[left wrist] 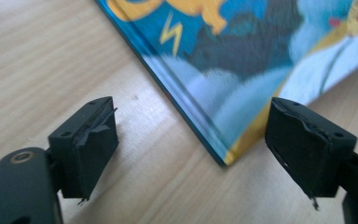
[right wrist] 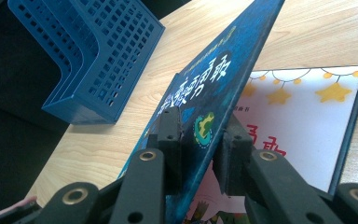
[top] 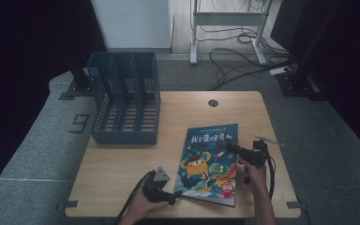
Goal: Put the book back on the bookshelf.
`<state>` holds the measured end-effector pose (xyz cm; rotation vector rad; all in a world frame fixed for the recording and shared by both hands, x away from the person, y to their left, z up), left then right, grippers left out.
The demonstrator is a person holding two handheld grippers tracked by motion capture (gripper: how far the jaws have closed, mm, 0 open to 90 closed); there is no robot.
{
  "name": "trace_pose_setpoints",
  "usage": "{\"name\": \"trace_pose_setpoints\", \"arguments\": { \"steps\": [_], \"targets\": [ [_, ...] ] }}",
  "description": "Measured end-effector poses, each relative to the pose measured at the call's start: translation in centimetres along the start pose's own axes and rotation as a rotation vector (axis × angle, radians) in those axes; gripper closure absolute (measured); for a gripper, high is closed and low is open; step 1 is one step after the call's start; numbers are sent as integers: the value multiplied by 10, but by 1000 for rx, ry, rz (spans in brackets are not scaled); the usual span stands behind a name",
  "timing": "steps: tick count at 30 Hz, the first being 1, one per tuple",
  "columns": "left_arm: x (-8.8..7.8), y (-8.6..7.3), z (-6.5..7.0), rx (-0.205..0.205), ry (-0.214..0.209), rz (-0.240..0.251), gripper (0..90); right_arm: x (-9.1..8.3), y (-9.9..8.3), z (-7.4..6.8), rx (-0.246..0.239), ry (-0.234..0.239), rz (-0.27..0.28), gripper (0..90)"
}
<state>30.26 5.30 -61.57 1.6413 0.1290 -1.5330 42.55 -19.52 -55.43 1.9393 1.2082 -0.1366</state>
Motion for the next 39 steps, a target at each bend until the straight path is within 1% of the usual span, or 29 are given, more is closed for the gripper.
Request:
{"name": "trace_pose_setpoints", "arguments": {
  "steps": [1,4,6,10,11,12,14,15,16,17,18,19,20,23,24,27,34,35,36,37,38,39],
  "targets": [
    [1,0,1,15,10,3,138,-1,0,0,2,-2,1,732],
    [2,1,4,29,16,2,145,-2,1,2,6,-5,7,733],
    [2,1,4,29,13,5,143,-2,1,2,10,-4,9,734],
    [3,2,4,18,3,13,138,-3,2,0,-1,-14,14,736],
    [3,3,4,9,-6,18,137,-3,3,-3,-13,-21,20,737],
    [3,3,4,9,-6,18,137,-3,3,-3,-13,-21,20,737],
    [2,3,3,2,-12,20,137,-4,4,-6,-35,-33,29,737],
    [2,3,3,-4,-16,22,136,-5,5,-11,-51,-44,34,737],
    [2,4,3,-8,-18,24,136,-5,5,-11,-51,-44,34,737],
    [2,4,3,-9,-20,24,134,-6,6,-13,-66,-47,38,737],
    [2,4,3,-10,-21,23,134,-6,6,-13,-66,-47,38,737],
    [2,4,3,-10,-22,23,134,-7,7,-16,-78,-48,42,737],
    [2,4,3,-10,-22,22,134,-7,7,-16,-78,-48,42,737],
    [2,3,4,-9,-20,15,143,-10,9,-22,-103,-52,55,738],
    [2,3,4,-10,-21,13,143,-10,9,-22,-103,-52,55,738],
    [2,2,6,4,-14,-2,144,-11,9,-24,-111,-53,62,739],
    [3,3,7,2,-9,3,140,-13,11,-28,-130,-52,81,741],
    [3,3,7,2,-9,4,139,-15,13,-33,-145,-51,100,745],
    [3,3,7,1,-10,5,139,-15,13,-33,-145,-51,100,745],
    [3,3,8,1,-10,6,140,-18,14,-39,-162,-48,117,748],
    [3,3,8,2,-10,7,140,-18,14,-39,-162,-48,117,748],
    [3,4,8,1,-12,8,139,-21,16,-46,-188,-46,134,750]
  ]
}}
Point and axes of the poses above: each handheld gripper's, and its own axes: x roughly forward along the jaws, y roughly out of its top, z roughly to its right, the point moved 10 cm from there along x, roughly forward along the jaws, and after that the axes turned 10 degrees about -z, right-handed, at the moved point
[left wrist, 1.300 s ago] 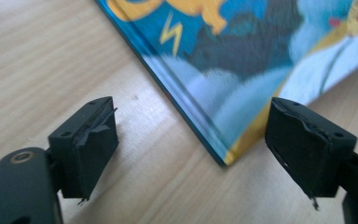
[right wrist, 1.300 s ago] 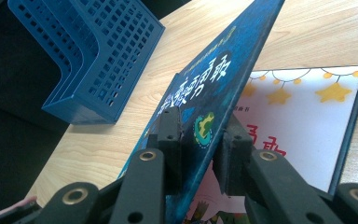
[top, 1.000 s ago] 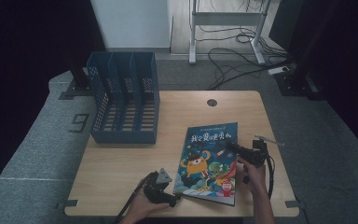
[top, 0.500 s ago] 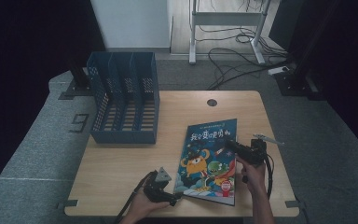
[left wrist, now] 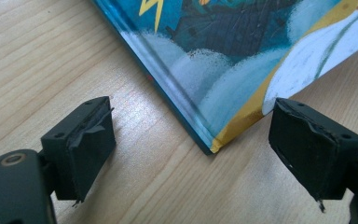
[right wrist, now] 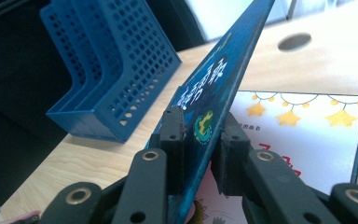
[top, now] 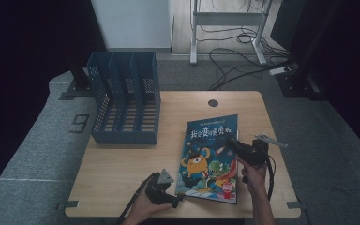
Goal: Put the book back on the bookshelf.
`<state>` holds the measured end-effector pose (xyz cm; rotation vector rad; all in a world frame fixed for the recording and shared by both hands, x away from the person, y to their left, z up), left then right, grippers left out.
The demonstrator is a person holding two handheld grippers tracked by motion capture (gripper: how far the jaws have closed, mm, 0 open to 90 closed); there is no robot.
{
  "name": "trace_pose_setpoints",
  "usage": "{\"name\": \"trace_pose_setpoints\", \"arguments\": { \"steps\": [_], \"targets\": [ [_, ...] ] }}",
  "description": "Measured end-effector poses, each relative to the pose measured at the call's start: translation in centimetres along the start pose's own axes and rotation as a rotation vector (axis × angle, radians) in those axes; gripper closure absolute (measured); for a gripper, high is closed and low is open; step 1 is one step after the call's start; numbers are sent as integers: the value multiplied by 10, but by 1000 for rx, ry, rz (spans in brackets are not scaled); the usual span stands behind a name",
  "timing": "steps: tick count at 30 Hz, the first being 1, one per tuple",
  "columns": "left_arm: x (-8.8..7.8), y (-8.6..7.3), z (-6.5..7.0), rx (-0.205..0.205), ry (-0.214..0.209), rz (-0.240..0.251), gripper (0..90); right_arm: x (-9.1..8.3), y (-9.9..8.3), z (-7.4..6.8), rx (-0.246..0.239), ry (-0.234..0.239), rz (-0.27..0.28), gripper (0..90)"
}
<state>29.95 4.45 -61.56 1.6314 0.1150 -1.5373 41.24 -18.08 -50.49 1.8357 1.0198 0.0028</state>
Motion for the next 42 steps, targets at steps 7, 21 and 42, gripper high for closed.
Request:
{"name": "trace_pose_setpoints", "arguments": {
  "steps": [7,21,42],
  "targets": [
    [0,1,-1,-10,-1,12,138,-7,7,-17,-68,13,40,754],
    [0,0,1,16,2,-1,162,-16,13,-40,-180,39,94,758],
    [3,2,2,10,34,18,145,-16,14,-30,-137,20,102,756]
  ]
}}
Point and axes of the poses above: each handheld gripper's, and its own axes: x roughly forward along the jaws, y roughly out of its top, z roughly to its right, the point moved 10 cm from there along x, roughly forward along the jaws, and after that the axes turned 10 degrees about -z, right-handed, at the moved point
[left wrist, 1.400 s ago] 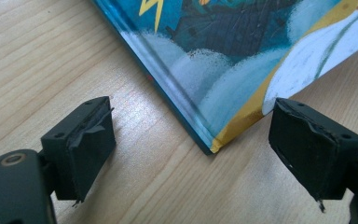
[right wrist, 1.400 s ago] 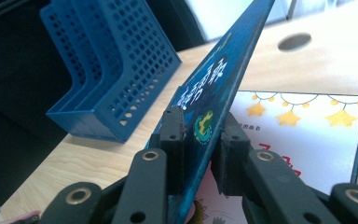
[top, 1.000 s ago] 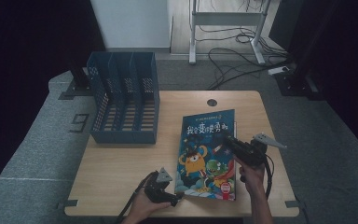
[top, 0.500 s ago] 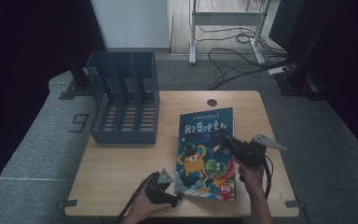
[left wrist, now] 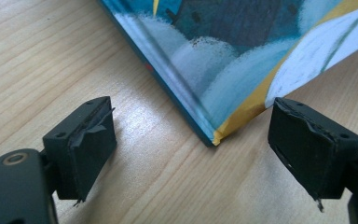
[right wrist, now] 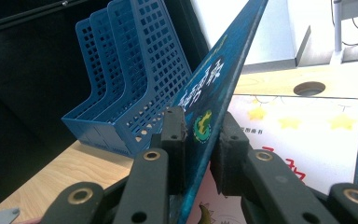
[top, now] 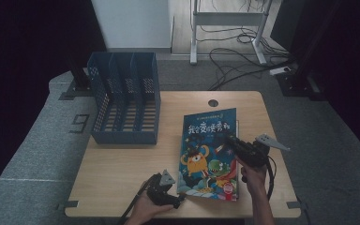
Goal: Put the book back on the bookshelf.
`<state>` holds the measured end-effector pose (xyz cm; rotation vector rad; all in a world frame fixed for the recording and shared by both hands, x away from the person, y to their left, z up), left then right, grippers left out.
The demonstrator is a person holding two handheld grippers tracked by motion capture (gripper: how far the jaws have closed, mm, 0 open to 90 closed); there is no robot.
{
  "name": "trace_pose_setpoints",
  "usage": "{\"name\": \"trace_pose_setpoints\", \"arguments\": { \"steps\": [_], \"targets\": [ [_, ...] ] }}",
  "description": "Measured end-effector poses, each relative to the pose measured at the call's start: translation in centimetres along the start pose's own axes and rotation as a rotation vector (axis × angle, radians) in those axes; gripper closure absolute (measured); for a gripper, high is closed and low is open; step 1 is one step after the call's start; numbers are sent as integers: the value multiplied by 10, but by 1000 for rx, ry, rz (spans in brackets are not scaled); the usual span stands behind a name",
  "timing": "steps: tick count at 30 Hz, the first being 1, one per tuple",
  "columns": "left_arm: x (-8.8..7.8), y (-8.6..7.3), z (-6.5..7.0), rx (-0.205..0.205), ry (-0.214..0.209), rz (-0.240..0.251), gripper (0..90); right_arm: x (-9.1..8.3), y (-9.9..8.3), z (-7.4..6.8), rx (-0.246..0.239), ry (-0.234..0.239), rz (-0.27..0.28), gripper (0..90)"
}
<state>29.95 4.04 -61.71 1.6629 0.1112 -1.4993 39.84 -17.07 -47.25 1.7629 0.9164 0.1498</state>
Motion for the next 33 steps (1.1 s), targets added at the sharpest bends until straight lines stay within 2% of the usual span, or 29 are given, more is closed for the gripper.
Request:
{"name": "trace_pose_setpoints", "arguments": {
  "steps": [7,10,14,17,21,26,27,28,29,33],
  "targets": [
    [1,1,0,-9,11,17,138,-3,3,-6,-15,11,20,757],
    [2,2,-1,-13,17,21,134,-6,6,-11,-36,17,33,758],
    [1,2,-8,-41,49,39,144,-10,9,-20,-69,30,53,758],
    [0,1,-11,-55,49,36,149,-11,12,-27,-90,39,64,758],
    [-1,2,-9,-36,62,30,174,-13,13,-33,-119,38,72,758],
    [1,1,2,5,36,4,165,-11,13,-28,-120,1,75,760],
    [2,0,5,21,46,-4,165,-11,13,-28,-120,1,75,760],
    [4,0,6,46,74,-9,158,-11,13,-27,-112,1,78,759],
    [5,0,9,55,79,-8,158,-11,13,-27,-112,1,78,759],
    [7,2,11,43,82,6,161,-12,13,-29,-113,5,81,759]
  ]
}}
Point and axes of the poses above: each handheld gripper's, and its own axes: x roughly forward along the jaws, y roughly out of its top, z roughly to its right, the point moved 10 cm from there along x, roughly forward along the jaws, and after that the axes turned 10 degrees about -z, right-handed, at the moved point
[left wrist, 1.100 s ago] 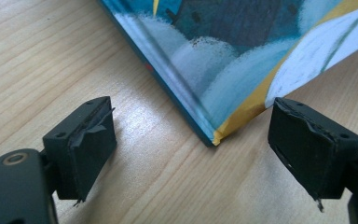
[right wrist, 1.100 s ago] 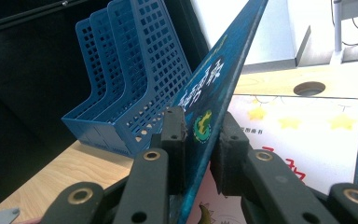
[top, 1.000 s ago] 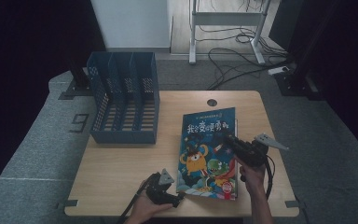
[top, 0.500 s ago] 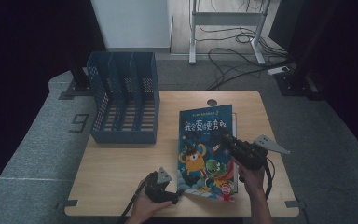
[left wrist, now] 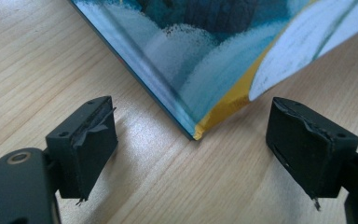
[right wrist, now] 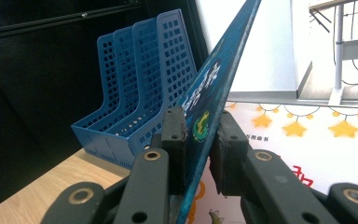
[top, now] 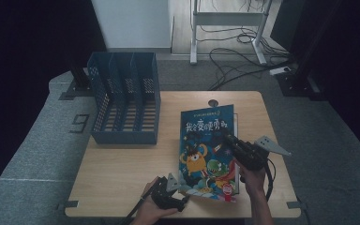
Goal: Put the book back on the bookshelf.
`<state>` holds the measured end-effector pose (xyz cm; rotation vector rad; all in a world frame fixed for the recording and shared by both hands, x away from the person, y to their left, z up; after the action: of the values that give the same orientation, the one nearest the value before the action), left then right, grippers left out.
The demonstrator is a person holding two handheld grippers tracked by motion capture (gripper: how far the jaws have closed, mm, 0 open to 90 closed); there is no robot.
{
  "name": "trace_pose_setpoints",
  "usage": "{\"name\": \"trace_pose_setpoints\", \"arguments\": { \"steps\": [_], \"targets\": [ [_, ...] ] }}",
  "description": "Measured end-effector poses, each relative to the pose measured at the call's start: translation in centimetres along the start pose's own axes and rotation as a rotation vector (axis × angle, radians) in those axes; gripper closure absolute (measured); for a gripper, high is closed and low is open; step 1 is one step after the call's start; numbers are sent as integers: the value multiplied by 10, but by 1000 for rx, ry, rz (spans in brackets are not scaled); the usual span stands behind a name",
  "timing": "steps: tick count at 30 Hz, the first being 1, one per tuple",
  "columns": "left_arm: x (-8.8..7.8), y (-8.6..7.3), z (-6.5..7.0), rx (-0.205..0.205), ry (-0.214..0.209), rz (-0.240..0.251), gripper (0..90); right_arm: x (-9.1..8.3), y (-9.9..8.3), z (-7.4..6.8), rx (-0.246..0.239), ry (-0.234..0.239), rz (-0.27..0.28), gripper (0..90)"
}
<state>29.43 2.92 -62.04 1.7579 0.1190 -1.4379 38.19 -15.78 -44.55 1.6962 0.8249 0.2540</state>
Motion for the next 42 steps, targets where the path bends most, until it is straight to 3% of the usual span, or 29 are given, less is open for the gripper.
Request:
{"name": "trace_pose_setpoints", "arguments": {
  "steps": [3,14,28,35,42],
  "targets": [
    [-1,0,-5,-30,-1,15,189,-1,1,-4,-8,10,6,758],
    [0,1,-7,-27,-18,21,176,-4,6,-15,-46,50,35,758],
    [0,2,-11,-38,-15,8,177,-10,14,-46,-148,99,91,757],
    [0,1,-10,-26,15,9,193,-10,14,-44,-147,95,89,758],
    [0,1,-7,-8,6,1,182,-9,13,-41,-149,87,88,759]
  ]
}}
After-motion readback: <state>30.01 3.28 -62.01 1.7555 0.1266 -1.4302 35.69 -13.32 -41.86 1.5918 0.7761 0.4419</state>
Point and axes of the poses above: each handheld gripper's, and its own axes: x roughly forward along the jaws, y roughly out of its top, z roughly to its right, the point moved 10 cm from there along x, roughly forward along the jaws, and after that the axes turned 10 degrees about -z, right-handed, at the moved point
